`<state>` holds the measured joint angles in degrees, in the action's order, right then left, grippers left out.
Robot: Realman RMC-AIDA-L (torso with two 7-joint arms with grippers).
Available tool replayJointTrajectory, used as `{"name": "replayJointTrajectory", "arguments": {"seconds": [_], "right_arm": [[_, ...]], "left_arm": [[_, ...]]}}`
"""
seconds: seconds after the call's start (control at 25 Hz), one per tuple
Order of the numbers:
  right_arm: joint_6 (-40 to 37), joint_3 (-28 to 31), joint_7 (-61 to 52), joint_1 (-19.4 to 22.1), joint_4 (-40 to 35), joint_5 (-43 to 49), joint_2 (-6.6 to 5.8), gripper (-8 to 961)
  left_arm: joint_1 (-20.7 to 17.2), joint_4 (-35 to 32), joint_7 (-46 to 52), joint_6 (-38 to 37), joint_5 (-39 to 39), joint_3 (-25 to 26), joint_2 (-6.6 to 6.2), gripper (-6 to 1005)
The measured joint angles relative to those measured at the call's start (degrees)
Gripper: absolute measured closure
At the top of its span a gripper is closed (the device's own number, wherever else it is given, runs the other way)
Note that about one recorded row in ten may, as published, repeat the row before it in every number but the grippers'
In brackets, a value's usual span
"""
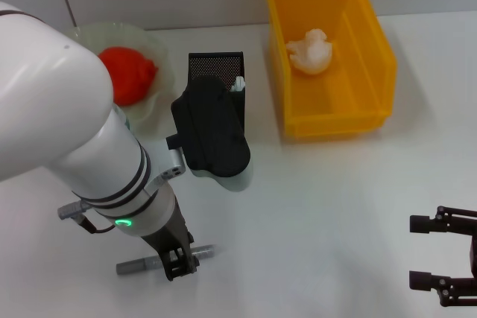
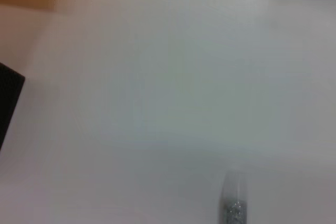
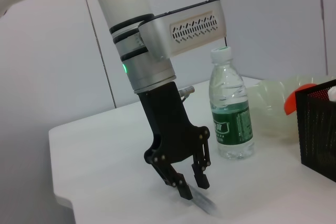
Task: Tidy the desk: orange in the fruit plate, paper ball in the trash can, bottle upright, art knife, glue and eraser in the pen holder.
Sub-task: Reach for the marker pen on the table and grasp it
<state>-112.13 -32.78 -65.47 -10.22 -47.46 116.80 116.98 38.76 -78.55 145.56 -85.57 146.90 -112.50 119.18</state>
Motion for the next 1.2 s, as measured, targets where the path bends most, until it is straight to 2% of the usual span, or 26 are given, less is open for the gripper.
{"name": "replayJointTrajectory", "arguments": {"seconds": [0.12, 0.24, 0.52, 1.2], "right_arm": [[0.0, 0.0, 0.1, 0.0, 0.0, 0.0, 0.0, 176], [0.0, 0.0, 0.2, 0.1, 0.0, 0.0, 0.0, 176], [0.5, -0.1, 0.2, 0.2, 0.0, 0.0, 0.0, 176], [0.9, -0.1, 0.2, 0.2, 0.2, 0.0, 0.08, 176]], "left_arm": [[0.1, 0.0, 0.0, 0.0, 0.1, 0.0, 0.0, 759], [0.6, 1.7, -0.2, 0.2, 0.2, -0.1, 0.0, 622], [1.0, 3.0, -0.6, 0.8, 0.2, -0.1, 0.0, 621], [1.3, 4.9, -2.4, 1.1, -0.3, 0.1, 0.0, 763]]}}
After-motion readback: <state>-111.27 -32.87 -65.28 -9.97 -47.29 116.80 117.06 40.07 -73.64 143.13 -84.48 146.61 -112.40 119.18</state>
